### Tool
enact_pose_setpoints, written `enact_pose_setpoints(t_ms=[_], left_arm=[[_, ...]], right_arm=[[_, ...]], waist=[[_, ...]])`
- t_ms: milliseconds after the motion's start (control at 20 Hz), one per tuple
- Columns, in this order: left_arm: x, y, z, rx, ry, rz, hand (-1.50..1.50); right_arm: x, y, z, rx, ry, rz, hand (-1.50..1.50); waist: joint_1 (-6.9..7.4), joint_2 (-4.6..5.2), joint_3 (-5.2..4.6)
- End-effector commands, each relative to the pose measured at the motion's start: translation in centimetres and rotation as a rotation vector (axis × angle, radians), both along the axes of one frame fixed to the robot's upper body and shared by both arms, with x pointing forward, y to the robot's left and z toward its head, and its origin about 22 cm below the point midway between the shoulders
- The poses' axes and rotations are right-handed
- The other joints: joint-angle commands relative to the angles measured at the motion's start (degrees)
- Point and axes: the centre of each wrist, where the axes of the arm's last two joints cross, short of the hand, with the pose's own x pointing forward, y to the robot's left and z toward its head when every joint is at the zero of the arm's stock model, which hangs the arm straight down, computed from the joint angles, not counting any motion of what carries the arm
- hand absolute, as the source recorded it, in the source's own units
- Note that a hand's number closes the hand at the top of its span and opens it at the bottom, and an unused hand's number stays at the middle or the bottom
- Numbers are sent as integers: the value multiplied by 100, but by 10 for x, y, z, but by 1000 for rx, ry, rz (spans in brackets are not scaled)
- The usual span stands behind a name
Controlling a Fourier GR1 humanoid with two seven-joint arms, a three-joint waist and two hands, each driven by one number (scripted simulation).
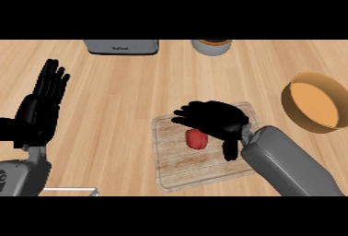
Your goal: Pick the bell pepper from the cutting board and place it in the pot
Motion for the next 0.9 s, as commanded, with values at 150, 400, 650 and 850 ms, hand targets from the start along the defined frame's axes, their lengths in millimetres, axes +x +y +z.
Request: enact_pose_setpoints(t_ms=[150, 400, 650, 850], left_arm=[[19, -15, 14, -35, -37, -2, 0], [12, -21, 2, -39, -18, -10, 0], [21, -16, -1, -38, -22, 7, 0], [22, -19, 17, -35, -32, 11, 0]], right_arm=[[-15, 6, -18, -48, -61, -51, -150], [13, 8, -26, -77, -55, -93, -150], [3, 14, -57, -65, -72, -60, -150], [11, 26, -66, -65, -32, -48, -150]], waist=[[-96, 69, 60], [-35, 83, 60], [-59, 82, 60], [-49, 80, 61]])
